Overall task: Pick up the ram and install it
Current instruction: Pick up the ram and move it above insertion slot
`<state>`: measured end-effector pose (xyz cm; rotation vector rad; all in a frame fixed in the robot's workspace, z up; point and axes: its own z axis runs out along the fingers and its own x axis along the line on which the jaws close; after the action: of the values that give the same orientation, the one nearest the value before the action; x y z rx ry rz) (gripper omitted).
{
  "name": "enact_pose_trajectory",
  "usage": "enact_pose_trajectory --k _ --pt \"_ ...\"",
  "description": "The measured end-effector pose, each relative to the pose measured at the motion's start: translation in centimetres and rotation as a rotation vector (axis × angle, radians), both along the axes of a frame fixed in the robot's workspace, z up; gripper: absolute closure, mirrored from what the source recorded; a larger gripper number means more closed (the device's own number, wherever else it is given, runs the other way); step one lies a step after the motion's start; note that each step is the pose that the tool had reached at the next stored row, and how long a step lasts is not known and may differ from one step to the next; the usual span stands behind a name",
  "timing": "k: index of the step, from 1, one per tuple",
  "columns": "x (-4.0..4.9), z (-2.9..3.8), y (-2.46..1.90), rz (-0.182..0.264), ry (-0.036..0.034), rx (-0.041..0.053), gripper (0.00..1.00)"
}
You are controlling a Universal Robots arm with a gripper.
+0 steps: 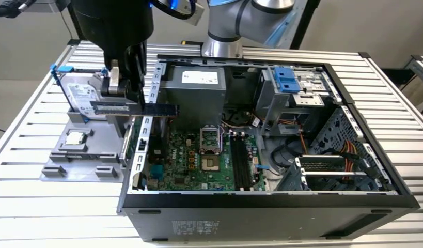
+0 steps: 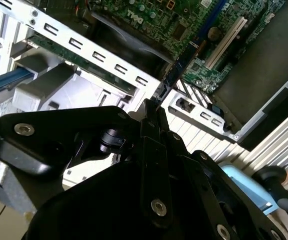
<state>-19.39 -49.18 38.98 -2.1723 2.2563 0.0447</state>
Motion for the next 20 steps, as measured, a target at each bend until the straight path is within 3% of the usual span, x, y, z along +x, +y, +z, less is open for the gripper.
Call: enact_pose_trajectory --k 20 --pt "1.54 0.0 0.0 0.0 0.0 0.0001 1.0"
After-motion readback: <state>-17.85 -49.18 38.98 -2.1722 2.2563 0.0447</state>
